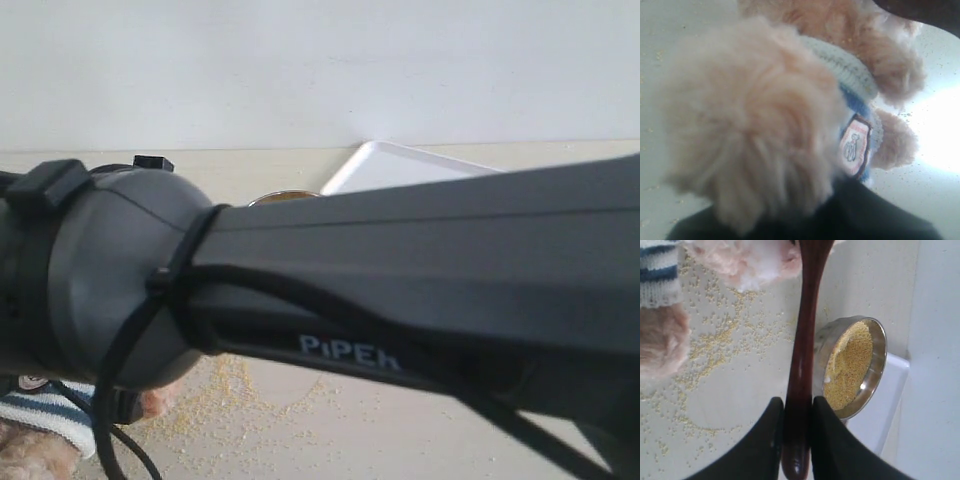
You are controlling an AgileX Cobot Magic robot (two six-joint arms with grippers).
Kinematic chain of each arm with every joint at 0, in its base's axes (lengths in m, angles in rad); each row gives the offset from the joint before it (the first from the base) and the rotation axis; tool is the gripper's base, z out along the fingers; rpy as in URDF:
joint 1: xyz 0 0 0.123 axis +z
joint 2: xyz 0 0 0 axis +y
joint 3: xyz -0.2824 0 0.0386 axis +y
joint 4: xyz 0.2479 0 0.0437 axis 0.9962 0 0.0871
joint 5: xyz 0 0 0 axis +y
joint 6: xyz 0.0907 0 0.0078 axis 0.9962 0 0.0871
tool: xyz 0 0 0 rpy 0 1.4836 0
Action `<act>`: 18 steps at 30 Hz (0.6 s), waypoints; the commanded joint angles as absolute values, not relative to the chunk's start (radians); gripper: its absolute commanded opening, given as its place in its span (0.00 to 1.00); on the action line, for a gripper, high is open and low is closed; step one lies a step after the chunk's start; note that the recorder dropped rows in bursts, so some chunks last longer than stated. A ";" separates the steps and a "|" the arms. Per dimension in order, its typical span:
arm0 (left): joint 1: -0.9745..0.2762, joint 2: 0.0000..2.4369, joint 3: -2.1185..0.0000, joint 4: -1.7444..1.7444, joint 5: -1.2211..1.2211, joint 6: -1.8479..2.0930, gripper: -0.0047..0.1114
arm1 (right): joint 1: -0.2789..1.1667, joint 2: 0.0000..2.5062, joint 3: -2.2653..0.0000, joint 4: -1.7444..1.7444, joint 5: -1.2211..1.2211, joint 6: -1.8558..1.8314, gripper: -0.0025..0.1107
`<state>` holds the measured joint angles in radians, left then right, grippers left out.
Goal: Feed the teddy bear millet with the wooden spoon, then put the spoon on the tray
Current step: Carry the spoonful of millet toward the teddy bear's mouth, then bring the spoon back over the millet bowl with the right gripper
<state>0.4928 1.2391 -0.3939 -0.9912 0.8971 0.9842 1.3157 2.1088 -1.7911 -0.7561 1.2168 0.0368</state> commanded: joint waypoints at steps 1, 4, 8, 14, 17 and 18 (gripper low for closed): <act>0.496 1.236 -0.390 -1.006 0.908 0.989 0.08 | 1.315 2.093 -1.797 -0.727 1.221 0.054 0.05; 0.496 1.236 -0.390 -1.006 0.908 0.989 0.08 | 1.298 2.068 -1.797 -0.687 1.221 0.071 0.05; 0.496 1.236 -0.390 -1.006 0.908 0.989 0.08 | 1.253 2.021 -1.797 -0.592 1.221 0.115 0.05; 0.496 1.236 -0.390 -1.006 0.908 0.989 0.08 | 1.169 1.917 -1.690 -0.484 1.221 0.167 0.05; 0.496 1.236 -0.390 -1.006 0.908 0.989 0.08 | 1.124 1.838 -1.551 -0.460 1.216 0.290 0.05; 0.496 1.236 -0.390 -1.006 0.908 0.989 0.08 | 1.113 1.811 -1.499 -0.451 1.185 0.324 0.05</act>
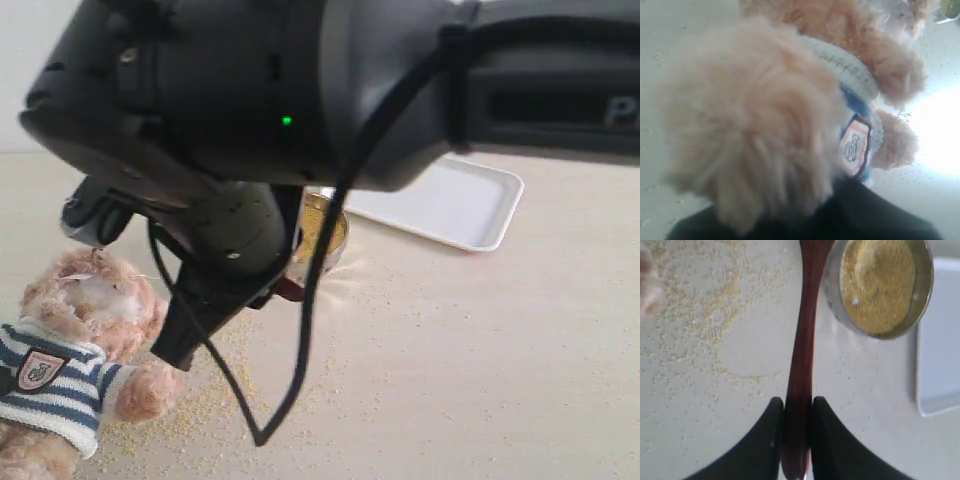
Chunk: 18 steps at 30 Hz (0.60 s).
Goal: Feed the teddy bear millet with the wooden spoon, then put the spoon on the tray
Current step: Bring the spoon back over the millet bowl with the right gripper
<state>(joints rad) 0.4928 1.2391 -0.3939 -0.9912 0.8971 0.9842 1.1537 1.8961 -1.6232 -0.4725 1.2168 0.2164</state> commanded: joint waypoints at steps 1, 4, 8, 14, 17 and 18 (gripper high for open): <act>0.496 1.236 -0.390 -1.006 0.908 0.989 0.08 | 1.097 1.773 -1.439 -0.444 1.150 0.367 0.05; 0.496 1.236 -0.390 -1.006 0.908 0.989 0.08 | 1.052 1.669 -1.289 -0.426 1.070 0.443 0.05; 0.496 1.236 -0.390 -1.006 0.908 0.989 0.08 | 0.946 1.608 -1.253 -0.371 1.093 0.372 0.05; 0.496 1.236 -0.390 -1.006 0.908 0.989 0.08 | 0.859 1.653 -1.341 -0.378 1.199 0.148 0.05; 0.496 1.236 -0.390 -1.006 0.908 0.989 0.08 | 0.858 1.722 -1.420 -0.425 1.221 0.093 0.05; 0.496 1.236 -0.390 -1.006 0.908 0.989 0.08 | 0.858 1.751 -1.446 -0.440 1.221 0.072 0.05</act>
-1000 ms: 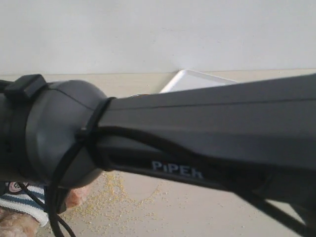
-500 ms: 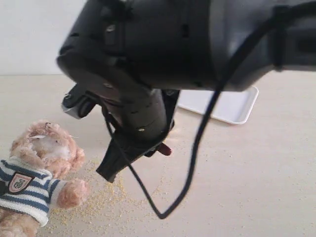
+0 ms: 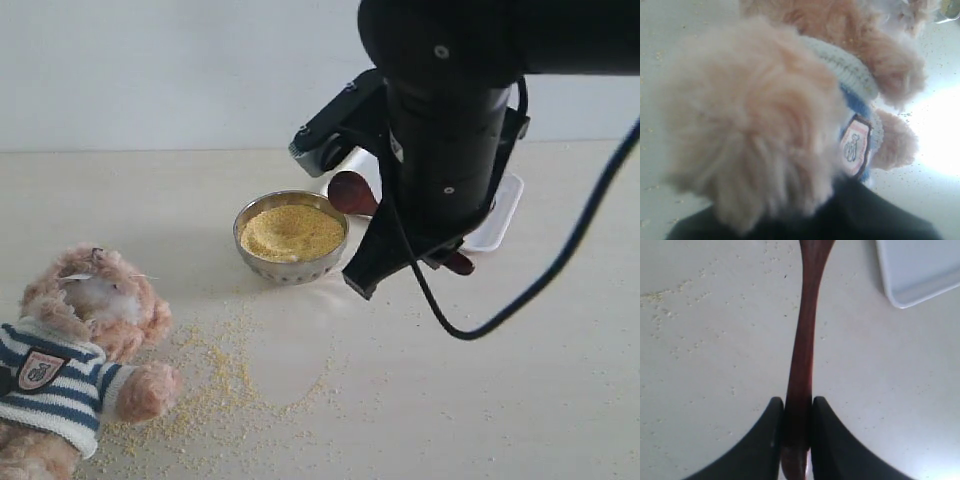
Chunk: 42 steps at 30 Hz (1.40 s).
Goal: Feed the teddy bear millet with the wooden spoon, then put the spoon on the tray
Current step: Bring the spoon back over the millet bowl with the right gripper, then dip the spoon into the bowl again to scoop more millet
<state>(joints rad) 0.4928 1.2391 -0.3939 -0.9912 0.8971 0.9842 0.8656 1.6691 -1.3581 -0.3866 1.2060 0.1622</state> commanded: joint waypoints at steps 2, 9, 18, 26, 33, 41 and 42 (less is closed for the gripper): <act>0.496 1.236 -0.390 -1.006 0.908 0.989 0.08 | 0.858 1.802 -1.493 -0.461 1.221 0.034 0.05; 0.496 1.236 -0.390 -1.006 0.908 0.989 0.08 | 0.858 1.954 -1.603 -0.598 1.221 -0.007 0.05; 0.496 1.236 -0.390 -1.006 0.908 0.989 0.08 | 0.858 2.029 -1.620 -0.762 1.221 -0.007 0.05; 0.496 1.236 -0.390 -1.006 0.908 0.989 0.08 | 0.869 2.071 -1.620 -0.916 1.221 0.005 0.05; 0.496 1.236 -0.390 -1.006 0.908 0.989 0.08 | 0.875 2.117 -1.620 -0.982 1.221 0.023 0.05; 0.496 1.236 -0.390 -1.006 0.908 0.989 0.08 | 0.887 2.137 -1.620 -1.033 1.221 0.047 0.05; 0.496 1.236 -0.390 -1.006 0.908 0.989 0.08 | 0.887 2.143 -1.622 -1.032 1.221 0.047 0.05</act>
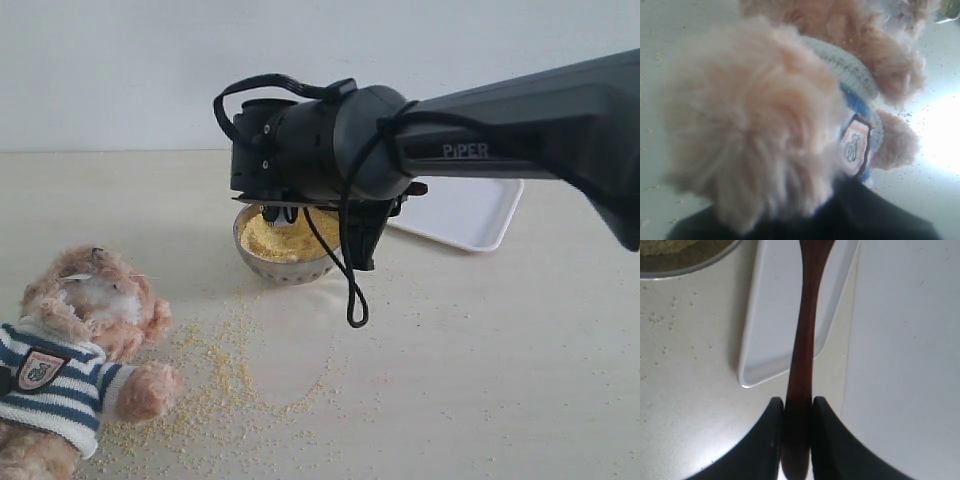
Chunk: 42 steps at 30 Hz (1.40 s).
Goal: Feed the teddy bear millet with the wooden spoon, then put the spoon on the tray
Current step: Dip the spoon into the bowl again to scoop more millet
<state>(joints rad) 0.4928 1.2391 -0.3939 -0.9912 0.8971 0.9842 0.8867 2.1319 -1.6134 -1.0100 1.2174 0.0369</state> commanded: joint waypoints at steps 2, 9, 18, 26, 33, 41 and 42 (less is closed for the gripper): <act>0.496 1.236 -0.390 -1.006 0.908 0.989 0.08 | 0.887 2.152 -1.622 -1.032 1.221 0.047 0.05; 0.496 1.236 -0.390 -1.006 0.908 0.989 0.08 | 0.906 2.201 -1.647 -1.042 1.221 0.047 0.05; 0.496 1.236 -0.390 -1.006 0.908 0.989 0.08 | 0.906 2.225 -1.675 -1.026 1.221 0.047 0.05; 0.496 1.236 -0.390 -1.006 0.908 0.989 0.08 | 0.926 2.225 -1.675 -1.002 1.221 0.047 0.05; 0.496 1.236 -0.390 -1.006 0.908 0.989 0.08 | 0.945 2.225 -1.675 -0.971 1.221 0.045 0.05; 0.496 1.236 -0.390 -1.006 0.908 0.989 0.08 | 0.965 2.225 -1.675 -0.931 1.221 0.041 0.05; 0.496 1.236 -0.390 -1.006 0.908 0.989 0.08 | 0.965 2.225 -1.675 -0.923 1.221 0.039 0.05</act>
<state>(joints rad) 0.4928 1.2391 -0.3939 -0.9912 0.8971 0.9842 0.9592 2.2264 -1.6671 -0.9446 1.2154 0.0413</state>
